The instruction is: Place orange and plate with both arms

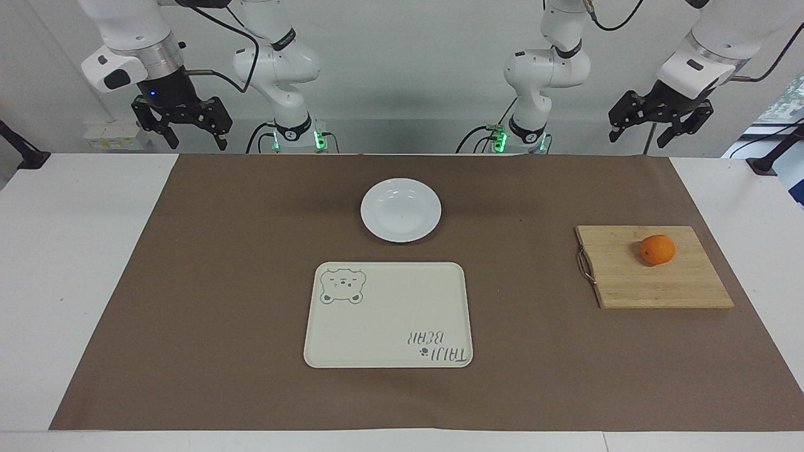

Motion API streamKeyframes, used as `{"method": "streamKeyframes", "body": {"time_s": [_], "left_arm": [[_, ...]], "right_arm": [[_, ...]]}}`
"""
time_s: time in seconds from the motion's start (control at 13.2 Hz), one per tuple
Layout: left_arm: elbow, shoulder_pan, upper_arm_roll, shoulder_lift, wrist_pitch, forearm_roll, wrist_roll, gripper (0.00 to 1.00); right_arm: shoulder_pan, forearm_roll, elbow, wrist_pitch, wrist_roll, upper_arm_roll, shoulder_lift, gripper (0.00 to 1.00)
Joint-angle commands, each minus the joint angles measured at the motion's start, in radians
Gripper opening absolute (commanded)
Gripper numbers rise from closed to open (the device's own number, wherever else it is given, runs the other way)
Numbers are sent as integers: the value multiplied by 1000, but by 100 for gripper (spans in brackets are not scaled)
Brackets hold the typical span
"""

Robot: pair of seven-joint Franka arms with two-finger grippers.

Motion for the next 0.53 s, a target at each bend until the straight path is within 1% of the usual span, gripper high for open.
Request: {"method": "streamKeyframes", "body": {"time_s": [0.0, 0.45], "left_arm": [[-24, 22, -2, -24, -9, 13, 2, 100], [-12, 22, -5, -8, 28, 33, 14, 100]], "right_arm": [[-9, -6, 14, -19, -23, 3, 7, 100], [-9, -6, 14, -19, -23, 3, 7, 100]]}}
